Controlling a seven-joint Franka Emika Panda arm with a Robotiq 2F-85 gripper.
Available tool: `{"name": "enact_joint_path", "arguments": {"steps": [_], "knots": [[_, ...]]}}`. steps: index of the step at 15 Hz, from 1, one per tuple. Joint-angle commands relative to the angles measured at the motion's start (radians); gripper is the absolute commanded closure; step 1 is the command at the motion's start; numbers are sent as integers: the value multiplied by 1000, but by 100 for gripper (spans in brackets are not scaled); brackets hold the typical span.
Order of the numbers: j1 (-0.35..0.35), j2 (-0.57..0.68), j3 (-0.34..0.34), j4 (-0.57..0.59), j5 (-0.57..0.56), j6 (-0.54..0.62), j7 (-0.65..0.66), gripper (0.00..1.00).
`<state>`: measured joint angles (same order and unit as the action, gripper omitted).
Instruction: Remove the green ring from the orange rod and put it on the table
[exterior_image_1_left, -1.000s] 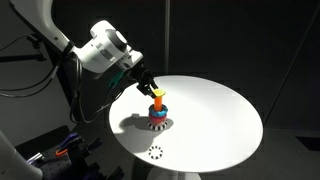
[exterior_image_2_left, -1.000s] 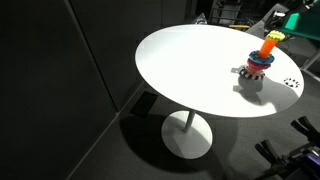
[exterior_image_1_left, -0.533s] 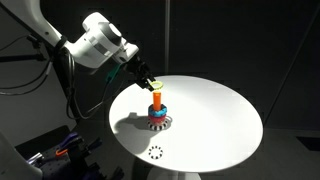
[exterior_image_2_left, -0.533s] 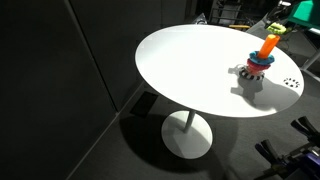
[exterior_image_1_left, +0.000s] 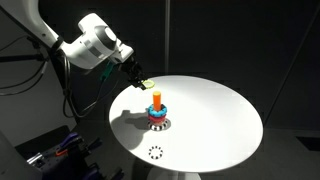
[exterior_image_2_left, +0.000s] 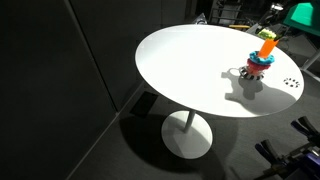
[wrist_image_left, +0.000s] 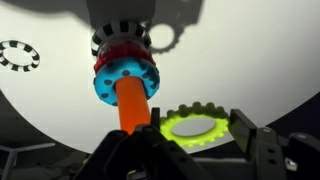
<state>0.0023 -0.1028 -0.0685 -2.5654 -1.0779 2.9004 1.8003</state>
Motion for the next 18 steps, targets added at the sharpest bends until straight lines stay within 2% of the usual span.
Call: {"name": "enact_joint_path", "arguments": {"steps": [1,5,10,11,12,14,16,18], "knots": [[18,15,-10,-22,90,43,-104,55],[26,56,-13,-39,205,40,-224,55],[19,97,-7,-41,288,18,-326,53],[18,102,-6,-40,299,14,-341,24],[17,107,-5,-40,308,11,-354,7],[16,111,-5,-39,317,4,-372,0],[15,114,-5,-40,330,-1,-393,0],[16,120,0,-49,396,-3,-461,0]]}}
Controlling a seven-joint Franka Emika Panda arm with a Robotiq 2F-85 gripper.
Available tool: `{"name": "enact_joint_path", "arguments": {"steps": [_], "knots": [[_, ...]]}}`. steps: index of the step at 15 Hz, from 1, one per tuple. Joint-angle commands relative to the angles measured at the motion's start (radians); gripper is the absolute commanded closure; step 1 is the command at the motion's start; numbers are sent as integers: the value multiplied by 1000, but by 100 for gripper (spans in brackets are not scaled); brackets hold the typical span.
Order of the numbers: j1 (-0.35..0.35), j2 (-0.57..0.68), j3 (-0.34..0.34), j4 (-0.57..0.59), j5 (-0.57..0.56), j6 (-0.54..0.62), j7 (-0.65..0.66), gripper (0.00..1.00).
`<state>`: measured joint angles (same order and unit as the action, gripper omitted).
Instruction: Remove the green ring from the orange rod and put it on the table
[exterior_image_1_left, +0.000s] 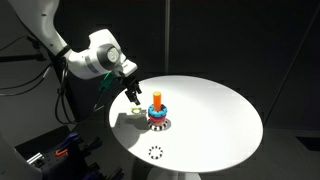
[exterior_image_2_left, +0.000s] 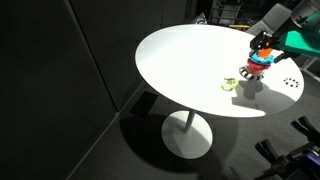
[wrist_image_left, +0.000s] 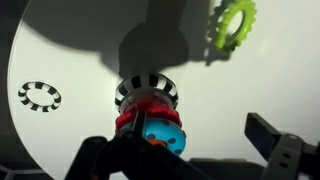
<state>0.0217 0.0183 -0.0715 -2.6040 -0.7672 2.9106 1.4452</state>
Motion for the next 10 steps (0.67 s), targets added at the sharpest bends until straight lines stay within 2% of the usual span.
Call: {"name": "enact_joint_path", "arguments": {"steps": [1,4,7,10], "knots": [[-3,2,6,-14,128,-15,-149,0],[-2,8,27,-33,340,-20,-366,0],[-1,-3,56,-33,556,-73,-591,0],[-3,-21,63,-16,661,-157,-728,0]]}}
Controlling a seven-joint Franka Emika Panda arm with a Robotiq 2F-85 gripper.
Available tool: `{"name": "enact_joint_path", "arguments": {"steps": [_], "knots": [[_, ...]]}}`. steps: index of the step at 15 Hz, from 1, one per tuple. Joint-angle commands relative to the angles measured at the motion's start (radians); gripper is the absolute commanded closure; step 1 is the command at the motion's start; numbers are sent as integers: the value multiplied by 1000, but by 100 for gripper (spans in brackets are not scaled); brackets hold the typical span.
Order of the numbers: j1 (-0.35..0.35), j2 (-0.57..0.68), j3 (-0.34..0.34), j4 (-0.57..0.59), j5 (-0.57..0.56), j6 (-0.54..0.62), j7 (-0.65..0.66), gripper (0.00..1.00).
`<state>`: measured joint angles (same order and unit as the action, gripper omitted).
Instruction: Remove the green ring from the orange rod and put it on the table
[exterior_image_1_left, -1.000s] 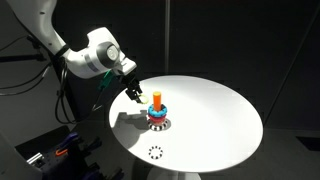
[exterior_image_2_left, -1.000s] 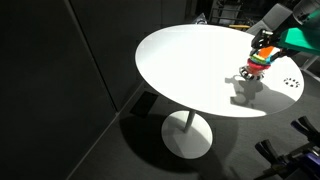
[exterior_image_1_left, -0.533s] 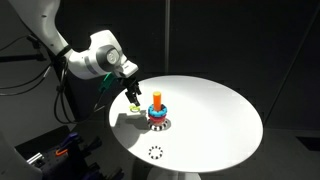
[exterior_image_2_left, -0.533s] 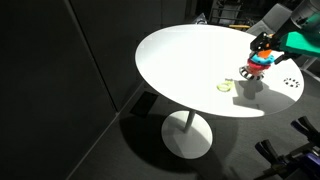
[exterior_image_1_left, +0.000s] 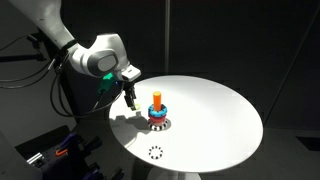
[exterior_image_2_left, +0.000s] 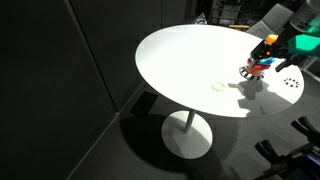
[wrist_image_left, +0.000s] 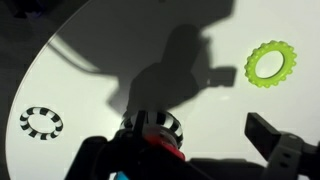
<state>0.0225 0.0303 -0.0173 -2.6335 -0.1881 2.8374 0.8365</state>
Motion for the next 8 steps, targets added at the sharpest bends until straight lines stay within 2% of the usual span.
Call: {"name": "enact_joint_path", "arguments": {"steps": [1,5,6,8], "knots": [[-6,-38,6,20,95,-109,-146,0],[-12,-51,3,39,95,-179,-183,0],[-8,-28,7,26,82,-131,-143,0],[-8,-28,8,26,82,-134,-143,0]]}}
